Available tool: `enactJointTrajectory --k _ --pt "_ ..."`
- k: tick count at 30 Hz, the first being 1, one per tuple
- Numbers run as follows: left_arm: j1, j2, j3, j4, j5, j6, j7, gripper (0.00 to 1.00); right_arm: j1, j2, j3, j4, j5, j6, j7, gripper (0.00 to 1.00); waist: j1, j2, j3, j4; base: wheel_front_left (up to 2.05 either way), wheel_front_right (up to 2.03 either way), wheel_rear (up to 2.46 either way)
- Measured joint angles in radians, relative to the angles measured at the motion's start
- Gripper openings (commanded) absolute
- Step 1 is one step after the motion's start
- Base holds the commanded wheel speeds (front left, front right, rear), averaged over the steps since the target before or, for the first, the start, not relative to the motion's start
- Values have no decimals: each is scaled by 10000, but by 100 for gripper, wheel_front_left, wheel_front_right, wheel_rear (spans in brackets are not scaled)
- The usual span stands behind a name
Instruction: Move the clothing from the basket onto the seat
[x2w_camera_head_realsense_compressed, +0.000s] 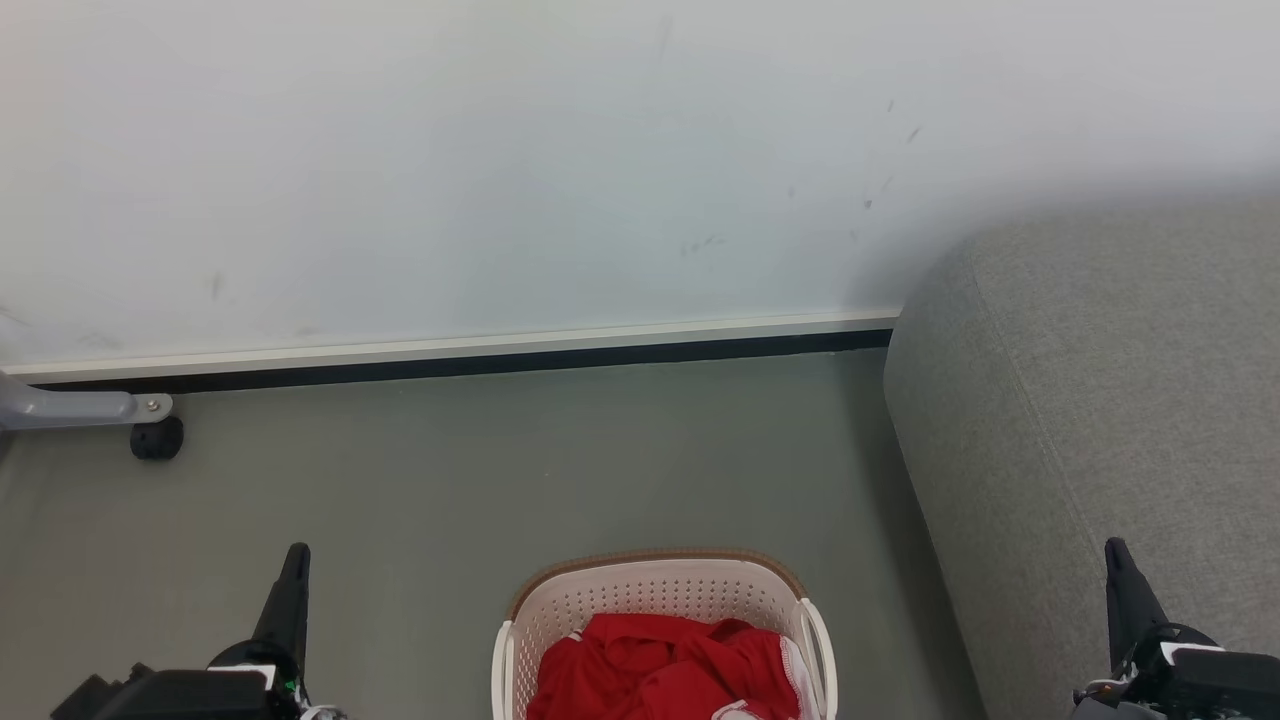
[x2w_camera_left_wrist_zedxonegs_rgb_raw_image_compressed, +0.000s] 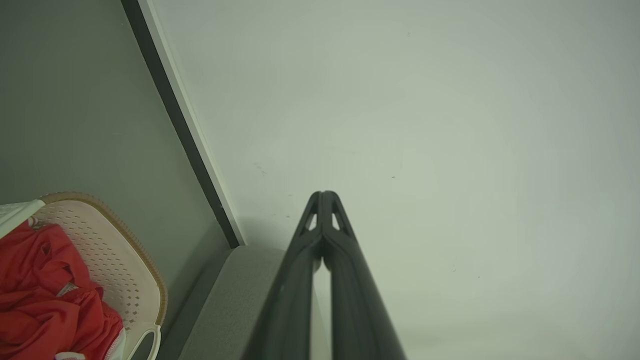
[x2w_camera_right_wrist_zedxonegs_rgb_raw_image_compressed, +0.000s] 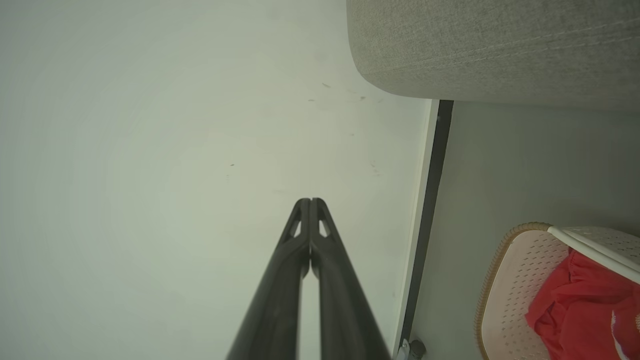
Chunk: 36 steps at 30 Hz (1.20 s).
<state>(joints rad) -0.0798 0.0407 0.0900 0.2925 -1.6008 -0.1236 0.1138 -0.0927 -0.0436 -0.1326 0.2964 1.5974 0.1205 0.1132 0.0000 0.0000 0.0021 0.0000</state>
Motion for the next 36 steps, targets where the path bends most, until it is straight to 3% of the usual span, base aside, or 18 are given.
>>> enactJointTrajectory --k 13,14,15,16,17,36 --pt "0 0 0 0 0 0 0 0 0 0 0 0 0 0 0 0 0 0 0 0 0 0 0" --pt "8 -4 -6 19 0 4 0 100 6 6 4 27 -2 -2 0 100 0 0 0 0 0 0 0" --pt "53 -19 -15 94 0 6 -2 100 37 17 13 98 -4 -6 0 100 0 -1 0 0 0 0 0" --pt "122 -46 -25 207 0 8 -2 0 100 44 29 192 -4 -17 0 0 0 0 0 0 0 0 0" --pt "223 -81 -38 299 0 8 -2 100 188 79 40 309 -6 -19 0 100 0 0 0 0 0 0 0" --pt "639 -138 -433 284 550 182 -554 100 585 201 554 412 -305 -176 -548 100 0 0 -59 6 0 0 0"
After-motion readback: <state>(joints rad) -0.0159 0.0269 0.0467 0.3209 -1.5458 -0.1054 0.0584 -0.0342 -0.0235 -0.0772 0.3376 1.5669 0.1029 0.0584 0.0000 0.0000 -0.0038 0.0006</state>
